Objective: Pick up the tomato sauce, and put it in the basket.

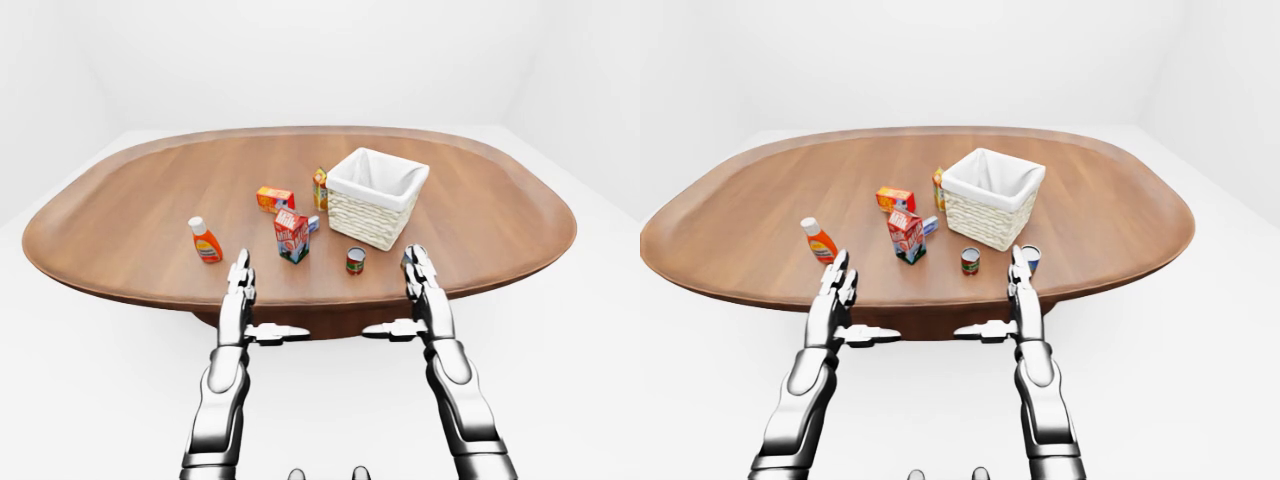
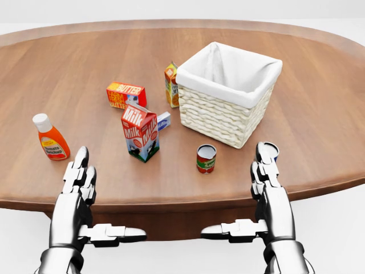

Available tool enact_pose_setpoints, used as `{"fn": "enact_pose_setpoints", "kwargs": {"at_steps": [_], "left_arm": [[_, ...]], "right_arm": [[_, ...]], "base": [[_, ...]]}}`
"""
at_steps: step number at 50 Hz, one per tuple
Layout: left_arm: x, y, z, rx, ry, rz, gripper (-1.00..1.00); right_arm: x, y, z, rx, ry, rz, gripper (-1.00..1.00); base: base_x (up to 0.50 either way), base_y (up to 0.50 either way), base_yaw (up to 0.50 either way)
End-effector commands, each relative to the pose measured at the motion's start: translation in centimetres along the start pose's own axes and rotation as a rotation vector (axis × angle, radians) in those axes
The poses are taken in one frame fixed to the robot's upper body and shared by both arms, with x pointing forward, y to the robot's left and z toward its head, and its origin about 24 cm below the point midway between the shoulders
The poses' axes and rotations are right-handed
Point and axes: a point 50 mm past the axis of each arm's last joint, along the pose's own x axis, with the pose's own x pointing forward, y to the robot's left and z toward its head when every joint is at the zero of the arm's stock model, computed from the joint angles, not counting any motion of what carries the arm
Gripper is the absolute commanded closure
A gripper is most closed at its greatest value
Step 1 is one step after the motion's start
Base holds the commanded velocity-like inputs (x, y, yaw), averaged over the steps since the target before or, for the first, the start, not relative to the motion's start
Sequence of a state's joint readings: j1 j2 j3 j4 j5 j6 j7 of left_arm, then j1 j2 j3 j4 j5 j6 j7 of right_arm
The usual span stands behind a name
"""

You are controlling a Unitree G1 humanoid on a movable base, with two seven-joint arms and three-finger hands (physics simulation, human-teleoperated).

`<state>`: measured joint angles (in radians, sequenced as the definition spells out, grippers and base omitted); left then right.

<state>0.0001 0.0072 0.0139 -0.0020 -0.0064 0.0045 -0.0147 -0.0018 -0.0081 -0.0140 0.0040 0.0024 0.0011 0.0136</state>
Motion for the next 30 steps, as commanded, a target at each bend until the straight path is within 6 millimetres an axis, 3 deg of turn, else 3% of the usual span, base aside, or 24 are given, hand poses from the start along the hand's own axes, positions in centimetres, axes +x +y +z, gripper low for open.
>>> {"fn": "enact_pose_setpoints", "kwargs": {"at_steps": [1,14,30], "left_arm": [[0.0,0.6,-0.1,0.004,0.009,-0.002,-1.00],[-0.1,0.6,0.3,0.007,0.013,-0.005,-1.00],[-0.6,0.5,3.4,0.021,-0.095,-0.014,-1.00]], "right_arm": [[0.0,-0.6,0.1,-0.014,0.002,0.002,-1.00],[0.0,-0.7,0.5,-0.029,-0.021,-0.008,-1.00],[-0.2,-0.9,1.6,-0.012,-0.028,-0.007,-1.00]], "base": [[0.00,0.00,0.00],[0.00,0.00,0.00],[0.00,0.00,0.00]]}}
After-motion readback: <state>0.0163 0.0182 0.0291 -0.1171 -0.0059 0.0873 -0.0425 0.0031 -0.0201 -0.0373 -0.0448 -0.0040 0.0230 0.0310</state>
